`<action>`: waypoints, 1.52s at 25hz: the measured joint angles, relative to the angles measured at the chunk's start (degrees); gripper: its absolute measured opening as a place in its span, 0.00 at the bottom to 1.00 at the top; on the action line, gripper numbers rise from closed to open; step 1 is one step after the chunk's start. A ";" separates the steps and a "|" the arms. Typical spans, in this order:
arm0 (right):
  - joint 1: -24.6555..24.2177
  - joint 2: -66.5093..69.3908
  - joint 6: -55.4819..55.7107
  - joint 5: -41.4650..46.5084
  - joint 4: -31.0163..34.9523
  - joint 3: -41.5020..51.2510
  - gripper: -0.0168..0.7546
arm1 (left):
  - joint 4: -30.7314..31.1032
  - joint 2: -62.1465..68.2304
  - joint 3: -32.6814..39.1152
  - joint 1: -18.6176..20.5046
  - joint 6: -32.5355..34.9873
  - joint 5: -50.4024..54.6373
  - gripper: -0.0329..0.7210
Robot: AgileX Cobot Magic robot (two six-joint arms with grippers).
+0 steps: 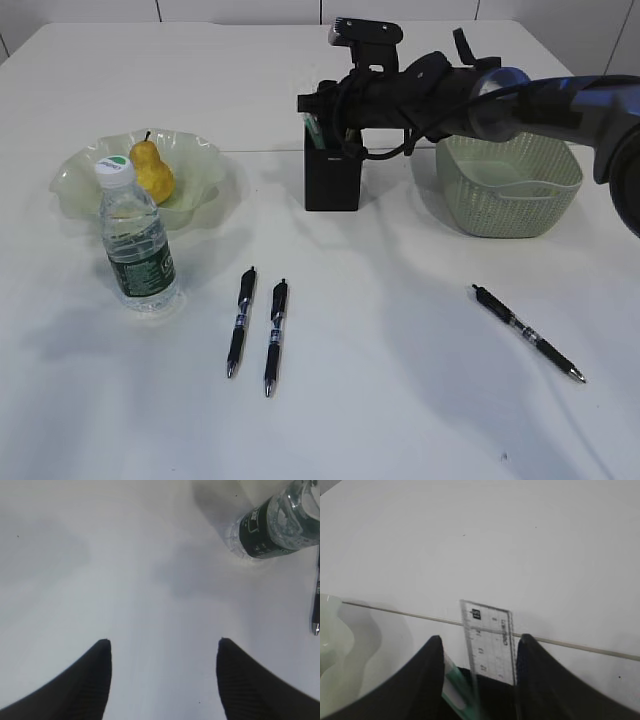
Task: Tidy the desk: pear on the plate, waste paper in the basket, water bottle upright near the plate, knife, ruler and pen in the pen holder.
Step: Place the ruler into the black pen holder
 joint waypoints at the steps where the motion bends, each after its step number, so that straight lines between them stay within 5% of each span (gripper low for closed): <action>1: 0.00 0.00 0.00 0.00 0.00 0.00 0.48 | 0.00 0.00 0.00 0.00 0.00 0.00 0.66; 15: 0.00 -3.53 -0.13 6.54 -0.04 0.00 0.48 | 0.00 0.00 0.00 0.00 0.00 0.00 0.66; 24: 0.00 -10.70 -0.38 15.12 -5.53 0.00 0.48 | 0.00 0.00 0.00 0.00 0.00 0.00 0.66; 38: 0.00 -24.28 22.93 34.32 -37.27 0.00 0.48 | 0.00 0.00 0.00 0.00 0.00 0.44 0.66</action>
